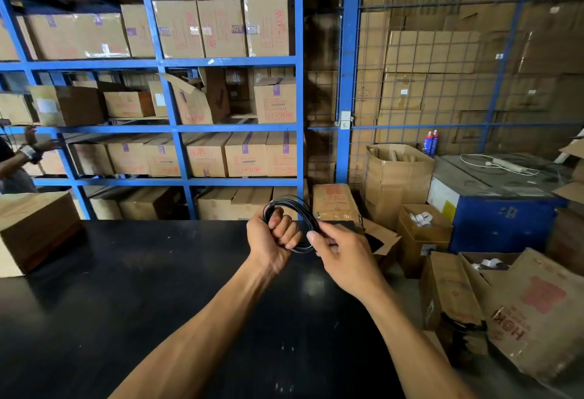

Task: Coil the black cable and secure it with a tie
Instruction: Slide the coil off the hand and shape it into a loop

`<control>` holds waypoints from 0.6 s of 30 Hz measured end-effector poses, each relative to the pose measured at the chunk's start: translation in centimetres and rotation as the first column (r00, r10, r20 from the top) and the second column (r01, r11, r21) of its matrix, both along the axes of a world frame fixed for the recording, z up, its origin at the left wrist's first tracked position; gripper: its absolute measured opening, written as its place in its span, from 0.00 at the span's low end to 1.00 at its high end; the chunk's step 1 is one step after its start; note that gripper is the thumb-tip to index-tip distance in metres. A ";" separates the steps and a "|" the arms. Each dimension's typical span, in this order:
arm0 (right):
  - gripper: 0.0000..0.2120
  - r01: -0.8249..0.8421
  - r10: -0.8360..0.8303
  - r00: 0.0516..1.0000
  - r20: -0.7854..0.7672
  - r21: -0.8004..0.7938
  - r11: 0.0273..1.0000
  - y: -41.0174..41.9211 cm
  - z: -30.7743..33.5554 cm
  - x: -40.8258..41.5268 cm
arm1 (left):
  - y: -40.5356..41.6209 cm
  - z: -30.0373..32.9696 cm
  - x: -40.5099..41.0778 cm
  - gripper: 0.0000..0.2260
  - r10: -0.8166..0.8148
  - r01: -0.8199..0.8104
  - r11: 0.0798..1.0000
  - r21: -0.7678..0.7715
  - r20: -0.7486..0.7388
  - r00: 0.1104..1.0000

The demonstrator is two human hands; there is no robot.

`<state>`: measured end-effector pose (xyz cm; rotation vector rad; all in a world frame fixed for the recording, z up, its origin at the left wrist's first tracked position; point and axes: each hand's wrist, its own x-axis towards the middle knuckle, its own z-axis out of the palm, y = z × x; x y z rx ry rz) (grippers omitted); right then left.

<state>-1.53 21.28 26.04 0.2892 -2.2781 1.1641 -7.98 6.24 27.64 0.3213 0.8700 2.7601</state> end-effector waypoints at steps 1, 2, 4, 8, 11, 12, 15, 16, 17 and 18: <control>0.14 0.018 -0.017 0.999 -0.041 0.039 0.999 -0.1 -0.1 0.1 | -0.1 0.0 0.0 0.16 -0.009 0.009 1.000 -0.004 -0.015 1.000; 0.12 0.030 -0.026 0.998 -0.064 0.069 0.997 -0.3 -0.2 0.1 | -0.2 0.0 0.0 0.16 -0.018 0.018 1.000 -0.008 -0.032 0.999; 0.12 0.043 -0.037 0.997 -0.065 0.098 0.994 -0.3 -0.4 0.1 | -0.5 0.1 0.2 0.17 -0.040 0.039 0.999 -0.016 -0.058 0.998; 0.11 -0.060 0.060 0.994 0.094 -0.007 0.998 -0.4 -0.3 -0.1 | -1.2 -0.1 0.3 0.20 -0.131 0.130 0.991 -0.015 -0.105 0.986; 0.15 -0.198 0.217 0.959 0.182 -0.119 0.973 -0.2 -0.3 -0.1 | -1.6 -0.2 0.3 0.23 -0.199 0.200 0.980 -0.009 -0.134 0.971; 0.15 -0.211 0.233 0.954 0.189 -0.128 0.969 -0.2 -0.3 0.0 | -1.8 -0.2 0.2 0.23 -0.212 0.213 0.977 -0.011 -0.135 0.968; 0.08 -0.149 0.168 0.970 0.176 -0.118 0.982 -0.6 -0.2 0.0 | -1.8 -0.3 0.3 0.24 -0.211 0.208 0.977 -0.043 -0.123 0.970; 0.08 -0.106 0.122 0.978 0.171 -0.103 0.989 -0.8 -0.2 -0.1 | -1.7 -0.4 0.4 0.24 -0.203 0.198 0.979 -0.053 -0.110 0.973; 0.09 -0.061 0.075 0.983 0.166 -0.092 0.994 -0.9 -0.2 -0.2 | -1.5 -0.4 0.5 0.23 -0.189 0.185 0.981 -0.055 -0.087 0.978; 0.10 -0.018 0.033 0.986 0.163 -0.090 0.996 -0.9 -0.1 -0.4 | -1.3 -0.4 0.7 0.23 -0.165 0.162 0.985 -0.060 -0.061 0.984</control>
